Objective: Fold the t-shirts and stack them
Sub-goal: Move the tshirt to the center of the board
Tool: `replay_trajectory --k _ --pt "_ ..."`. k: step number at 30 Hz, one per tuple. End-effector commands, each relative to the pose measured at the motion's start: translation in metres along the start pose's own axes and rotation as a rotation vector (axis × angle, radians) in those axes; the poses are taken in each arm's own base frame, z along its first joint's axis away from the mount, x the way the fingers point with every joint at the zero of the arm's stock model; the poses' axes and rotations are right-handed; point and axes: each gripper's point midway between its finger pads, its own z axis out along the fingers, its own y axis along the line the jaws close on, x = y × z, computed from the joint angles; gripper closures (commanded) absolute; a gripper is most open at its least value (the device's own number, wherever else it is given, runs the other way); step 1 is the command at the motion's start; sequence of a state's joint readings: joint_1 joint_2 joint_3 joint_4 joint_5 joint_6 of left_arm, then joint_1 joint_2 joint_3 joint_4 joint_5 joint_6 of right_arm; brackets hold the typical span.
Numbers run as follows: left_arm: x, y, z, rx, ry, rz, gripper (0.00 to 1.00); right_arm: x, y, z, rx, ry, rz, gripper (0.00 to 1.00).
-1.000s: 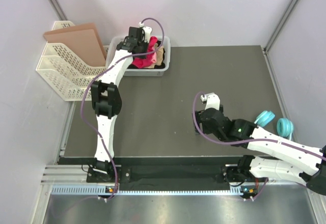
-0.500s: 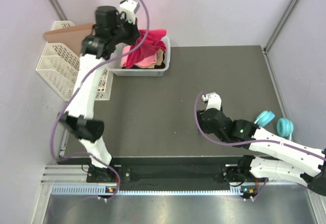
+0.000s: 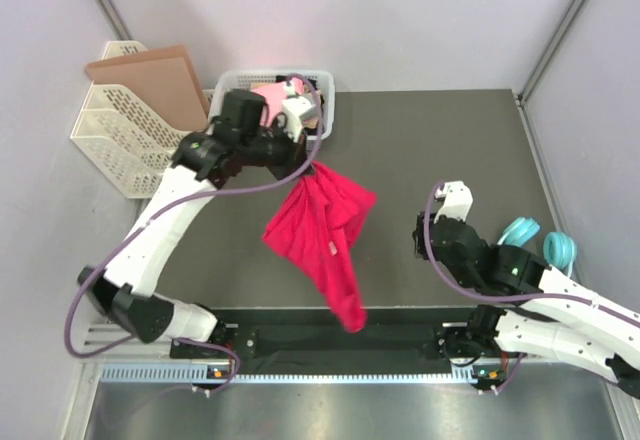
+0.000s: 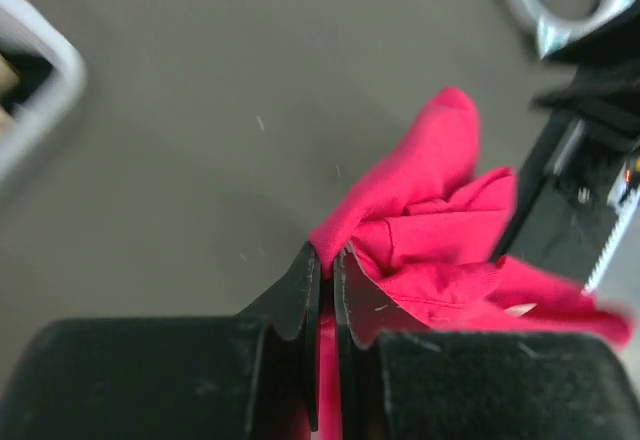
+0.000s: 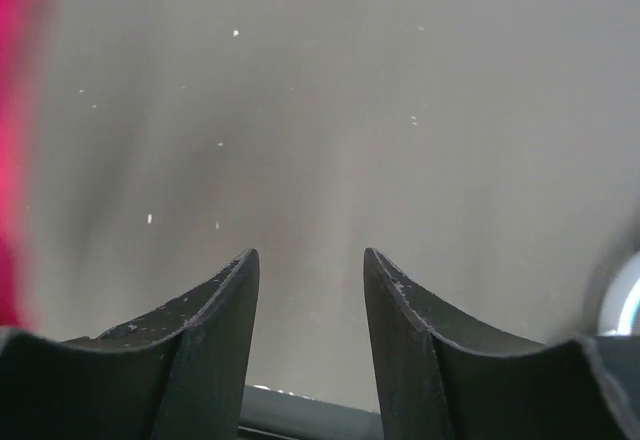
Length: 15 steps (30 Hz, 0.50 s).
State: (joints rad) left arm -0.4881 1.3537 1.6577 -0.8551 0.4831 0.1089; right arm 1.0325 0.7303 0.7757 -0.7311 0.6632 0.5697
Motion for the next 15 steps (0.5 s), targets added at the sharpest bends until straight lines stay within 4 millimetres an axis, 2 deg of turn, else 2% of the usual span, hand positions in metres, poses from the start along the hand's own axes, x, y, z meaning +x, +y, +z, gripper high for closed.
replay_trajectory --k 1,5,7,10,11,13,14,15 --pt "0.020 -0.005 0.025 0.044 0.064 -0.030 1.00 -0.018 -0.006 -0.011 0.027 -0.045 0.035 0.54" --pt "0.010 -0.009 0.033 0.067 0.057 -0.037 1.00 -0.014 -0.003 -0.007 0.024 -0.033 0.042 0.55" --pt "0.013 -0.011 0.039 0.080 0.068 -0.040 1.00 -0.010 0.001 -0.004 0.018 -0.020 0.036 0.55" --pt "0.032 -0.005 0.050 0.063 0.100 -0.052 1.00 -0.005 0.014 0.002 -0.019 0.003 0.030 0.55" --pt "0.050 0.000 0.057 0.049 0.135 -0.067 1.00 0.001 0.021 0.005 -0.049 0.028 0.018 0.53" --pt "0.063 0.006 0.066 0.035 0.151 -0.069 1.00 0.008 0.035 0.013 -0.080 0.060 -0.002 0.52" --pt "0.079 0.009 0.071 0.027 0.182 -0.083 1.00 0.012 0.042 0.015 -0.106 0.080 -0.014 0.52" --pt "0.084 0.013 0.074 0.011 0.192 -0.083 1.00 0.011 0.054 0.014 -0.137 0.079 -0.020 0.52"
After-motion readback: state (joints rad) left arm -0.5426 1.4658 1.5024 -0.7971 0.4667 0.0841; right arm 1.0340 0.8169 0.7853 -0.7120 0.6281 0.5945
